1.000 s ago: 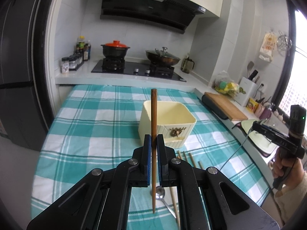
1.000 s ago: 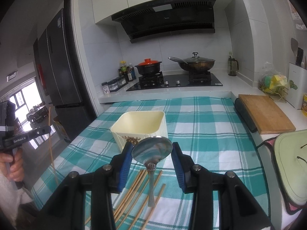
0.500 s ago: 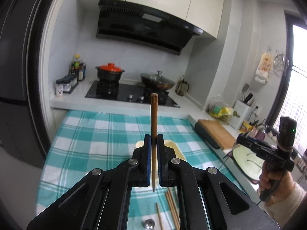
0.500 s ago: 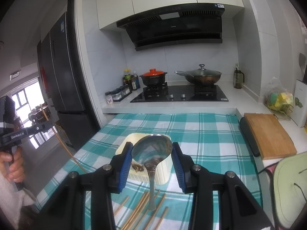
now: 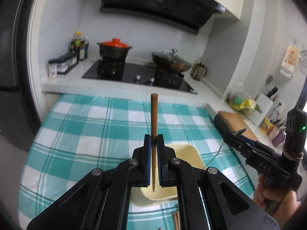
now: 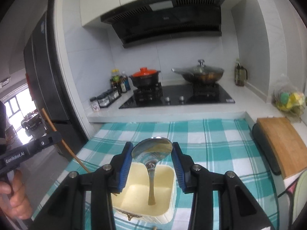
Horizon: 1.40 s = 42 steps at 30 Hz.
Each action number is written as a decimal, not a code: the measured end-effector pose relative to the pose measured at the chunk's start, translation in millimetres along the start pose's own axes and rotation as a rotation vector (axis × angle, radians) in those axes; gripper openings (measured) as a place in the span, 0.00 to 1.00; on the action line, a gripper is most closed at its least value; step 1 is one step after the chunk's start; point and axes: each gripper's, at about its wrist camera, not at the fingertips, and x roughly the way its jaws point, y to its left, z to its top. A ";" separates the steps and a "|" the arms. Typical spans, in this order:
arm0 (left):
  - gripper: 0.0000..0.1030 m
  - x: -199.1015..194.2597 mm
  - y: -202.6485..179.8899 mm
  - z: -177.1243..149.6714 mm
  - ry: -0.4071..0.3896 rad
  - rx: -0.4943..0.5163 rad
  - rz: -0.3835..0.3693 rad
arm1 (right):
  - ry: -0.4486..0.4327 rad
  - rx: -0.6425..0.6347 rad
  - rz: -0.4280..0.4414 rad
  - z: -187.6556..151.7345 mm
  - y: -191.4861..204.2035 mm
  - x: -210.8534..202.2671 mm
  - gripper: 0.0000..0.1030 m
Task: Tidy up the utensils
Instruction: 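Carry the spoon and chopstick in both tools over the cream caddy and drop them in, then move both open tools back over the remaining chopsticks and spoon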
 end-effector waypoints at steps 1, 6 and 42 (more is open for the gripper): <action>0.04 11.9 2.1 -5.5 0.030 -0.005 0.004 | 0.038 0.016 -0.004 -6.9 -3.9 11.7 0.40; 0.04 46.0 3.7 -22.1 0.109 -0.013 0.036 | 0.165 0.024 -0.039 -29.9 -16.2 49.0 0.40; 0.67 -146.3 -5.4 -269.8 0.237 0.084 0.199 | 0.228 -0.061 -0.258 -318.4 -28.0 -194.1 0.50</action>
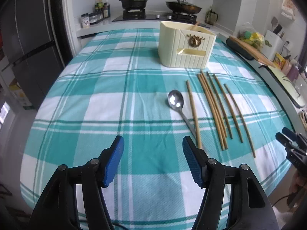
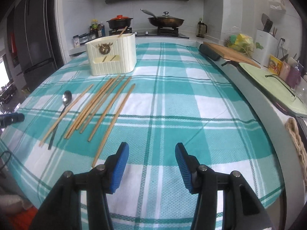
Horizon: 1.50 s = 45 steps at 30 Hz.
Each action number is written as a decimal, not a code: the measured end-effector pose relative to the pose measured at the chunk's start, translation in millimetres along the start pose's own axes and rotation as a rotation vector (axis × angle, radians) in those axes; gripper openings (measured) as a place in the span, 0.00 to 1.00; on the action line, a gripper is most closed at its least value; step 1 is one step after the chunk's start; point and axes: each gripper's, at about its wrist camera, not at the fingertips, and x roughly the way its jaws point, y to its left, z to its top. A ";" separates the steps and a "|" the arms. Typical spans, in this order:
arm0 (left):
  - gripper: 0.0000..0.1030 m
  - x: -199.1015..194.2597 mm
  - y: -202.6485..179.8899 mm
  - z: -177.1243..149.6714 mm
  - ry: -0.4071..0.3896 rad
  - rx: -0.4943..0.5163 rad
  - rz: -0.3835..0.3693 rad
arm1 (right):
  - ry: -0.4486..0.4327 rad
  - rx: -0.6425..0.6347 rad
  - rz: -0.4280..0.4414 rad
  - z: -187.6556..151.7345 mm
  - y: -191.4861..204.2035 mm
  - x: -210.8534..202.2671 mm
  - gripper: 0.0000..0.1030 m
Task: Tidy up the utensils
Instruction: 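Move both open tools back over the remaining chopsticks and spoon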
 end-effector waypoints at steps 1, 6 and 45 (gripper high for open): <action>0.69 4.1 -2.4 5.8 0.006 -0.001 -0.026 | -0.010 -0.004 -0.007 2.0 0.5 -0.4 0.50; 0.68 43.6 -9.6 12.1 0.091 -0.052 -0.063 | -0.026 0.054 0.024 14.6 2.2 2.8 0.50; 0.74 97.3 -36.1 24.8 0.136 -0.055 0.073 | 0.048 -0.017 0.118 34.0 39.6 47.5 0.47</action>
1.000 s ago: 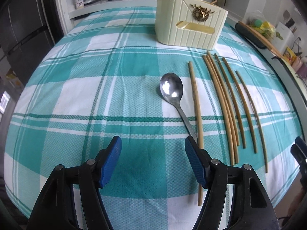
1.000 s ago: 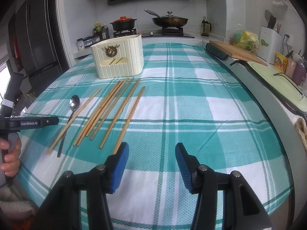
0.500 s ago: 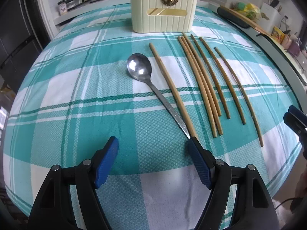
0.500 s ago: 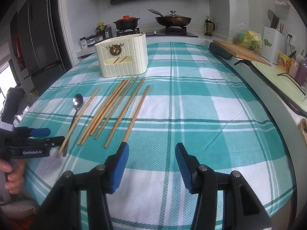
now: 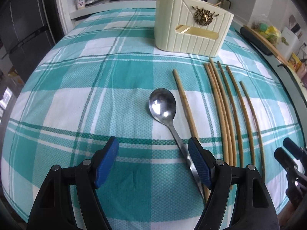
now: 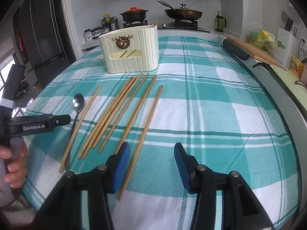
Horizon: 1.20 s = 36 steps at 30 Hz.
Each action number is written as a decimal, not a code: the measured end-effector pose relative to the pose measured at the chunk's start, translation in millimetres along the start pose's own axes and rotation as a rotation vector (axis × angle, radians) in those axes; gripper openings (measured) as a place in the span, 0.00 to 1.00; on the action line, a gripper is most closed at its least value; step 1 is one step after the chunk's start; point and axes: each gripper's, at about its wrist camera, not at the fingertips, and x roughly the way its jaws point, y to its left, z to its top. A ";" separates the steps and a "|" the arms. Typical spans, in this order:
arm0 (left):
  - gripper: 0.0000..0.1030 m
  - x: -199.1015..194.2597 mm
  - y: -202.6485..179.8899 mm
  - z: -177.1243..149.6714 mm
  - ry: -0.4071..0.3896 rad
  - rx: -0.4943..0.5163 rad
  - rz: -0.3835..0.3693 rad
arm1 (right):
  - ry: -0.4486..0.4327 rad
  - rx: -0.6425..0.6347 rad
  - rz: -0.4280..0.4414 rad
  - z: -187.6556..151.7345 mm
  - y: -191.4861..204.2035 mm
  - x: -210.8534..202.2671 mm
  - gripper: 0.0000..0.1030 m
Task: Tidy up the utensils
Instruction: 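Move both open tools back over the remaining chopsticks and spoon, then grasp the second spoon with the left tool while the right tool grasps a chopstick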
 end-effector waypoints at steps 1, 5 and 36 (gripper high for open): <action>0.74 4.3 -1.6 0.9 0.010 0.005 0.018 | 0.004 -0.016 -0.013 2.9 3.1 4.1 0.45; 0.76 11.1 -4.4 -0.1 0.033 0.019 0.045 | 0.035 -0.033 -0.028 10.0 7.3 18.8 0.43; 0.81 18.6 33.6 13.0 0.066 0.239 -0.067 | 0.235 -0.142 -0.012 8.8 -21.1 36.0 0.40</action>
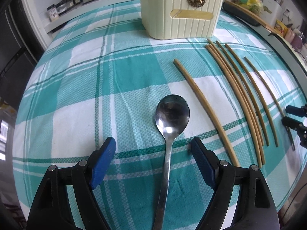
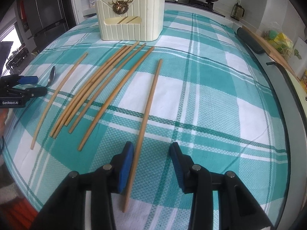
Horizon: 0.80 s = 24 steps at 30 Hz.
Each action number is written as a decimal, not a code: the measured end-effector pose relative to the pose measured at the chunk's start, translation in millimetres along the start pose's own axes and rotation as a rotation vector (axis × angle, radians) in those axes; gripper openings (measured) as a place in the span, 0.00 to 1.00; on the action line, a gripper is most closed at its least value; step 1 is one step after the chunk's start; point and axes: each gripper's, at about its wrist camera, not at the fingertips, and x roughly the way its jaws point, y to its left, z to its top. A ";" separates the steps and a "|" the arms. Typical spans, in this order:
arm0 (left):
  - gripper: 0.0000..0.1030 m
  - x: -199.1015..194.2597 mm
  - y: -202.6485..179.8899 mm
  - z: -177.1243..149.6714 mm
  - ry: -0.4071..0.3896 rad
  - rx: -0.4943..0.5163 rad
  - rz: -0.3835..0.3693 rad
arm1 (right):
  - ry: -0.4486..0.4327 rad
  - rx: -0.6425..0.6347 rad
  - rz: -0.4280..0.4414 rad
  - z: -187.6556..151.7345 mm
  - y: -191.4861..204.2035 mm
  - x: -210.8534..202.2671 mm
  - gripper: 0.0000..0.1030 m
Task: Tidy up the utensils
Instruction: 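Grasp the second spoon with the left tool while the right tool grasps a chopstick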
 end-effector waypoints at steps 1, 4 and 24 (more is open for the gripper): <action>0.81 0.6 0.4 0.8 -0.005 0.002 -0.003 | 0.002 -0.002 0.006 1.2 -1.2 1.0 0.40; 0.79 2.8 -0.7 5.2 -0.004 0.014 -0.008 | 0.019 0.001 0.023 8.9 -5.1 5.6 0.43; 0.34 -1.3 -10.1 26.8 -0.018 0.024 -0.036 | 0.023 -0.027 0.060 123.7 -0.4 69.7 0.05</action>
